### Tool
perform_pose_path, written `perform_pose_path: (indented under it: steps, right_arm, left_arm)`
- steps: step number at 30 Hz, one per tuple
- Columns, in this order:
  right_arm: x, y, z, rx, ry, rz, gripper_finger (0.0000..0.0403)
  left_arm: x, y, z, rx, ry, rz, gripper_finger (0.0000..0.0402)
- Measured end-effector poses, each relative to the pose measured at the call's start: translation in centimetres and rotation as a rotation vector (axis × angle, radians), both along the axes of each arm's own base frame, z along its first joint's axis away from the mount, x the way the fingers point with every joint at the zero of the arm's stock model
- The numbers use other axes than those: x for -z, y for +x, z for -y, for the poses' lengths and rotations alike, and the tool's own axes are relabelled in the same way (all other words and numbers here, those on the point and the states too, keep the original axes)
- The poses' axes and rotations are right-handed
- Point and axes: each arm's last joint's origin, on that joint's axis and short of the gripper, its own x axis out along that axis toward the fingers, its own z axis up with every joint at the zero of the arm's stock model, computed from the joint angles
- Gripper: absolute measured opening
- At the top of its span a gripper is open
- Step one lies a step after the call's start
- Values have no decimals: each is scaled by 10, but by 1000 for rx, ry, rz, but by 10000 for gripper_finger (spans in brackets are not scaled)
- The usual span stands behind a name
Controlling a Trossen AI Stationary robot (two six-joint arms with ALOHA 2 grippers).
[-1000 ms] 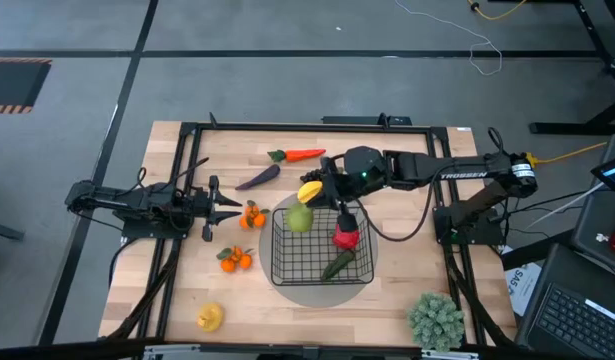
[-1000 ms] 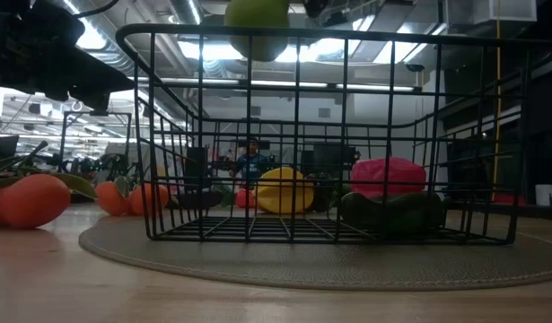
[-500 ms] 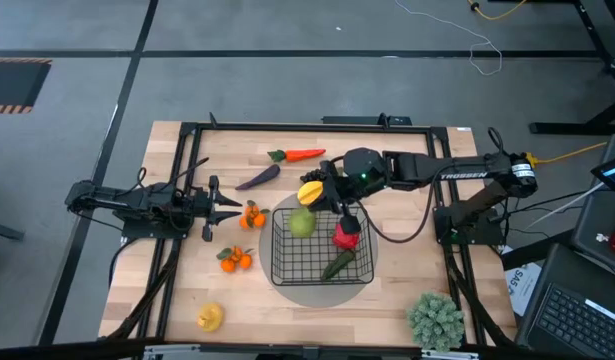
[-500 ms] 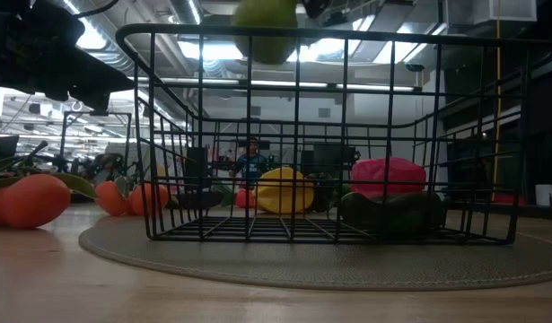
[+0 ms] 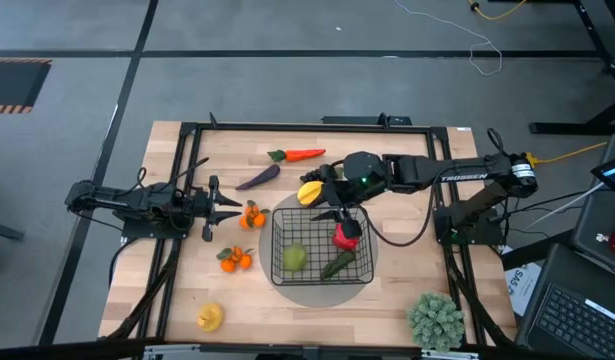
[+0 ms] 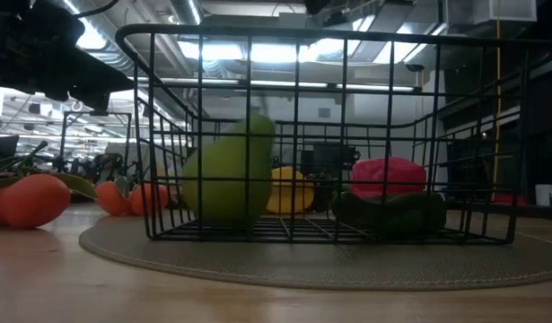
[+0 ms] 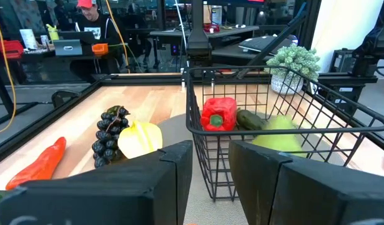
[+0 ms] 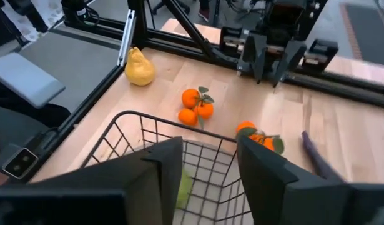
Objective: Build produce basket
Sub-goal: Put the yellow pear into the black wire basket
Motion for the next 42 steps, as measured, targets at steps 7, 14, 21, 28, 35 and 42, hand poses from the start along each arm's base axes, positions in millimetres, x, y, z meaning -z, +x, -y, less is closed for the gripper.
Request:
perform_pose_path:
  steps: [7, 14, 21, 28, 35, 42]
  right_arm:
    - [5, -3, 0, 40, 61, -78, 142]
    - [5, -2, 2, 89, 34, -75, 142]
    - [8, -4, 3, 129, 34, -118, 142]
    - [8, -4, 3, 130, 35, -118, 142]
    - [8, -4, 3, 128, 33, -117, 142]
    - [8, -4, 3, 127, 32, -117, 142]
  left_arm:
    - [0, 0, 0, 0, 0, 1, 94]
    - [0, 0, 0, 0, 0, 0, 94]
    - [0, 0, 0, 0, 0, 0, 94]
    - [0, 0, 0, 5, 0, -2, 94]
    - [0, 0, 0, 4, 0, -3, 94]
    - [0, 0, 0, 4, -7, -2, 94]
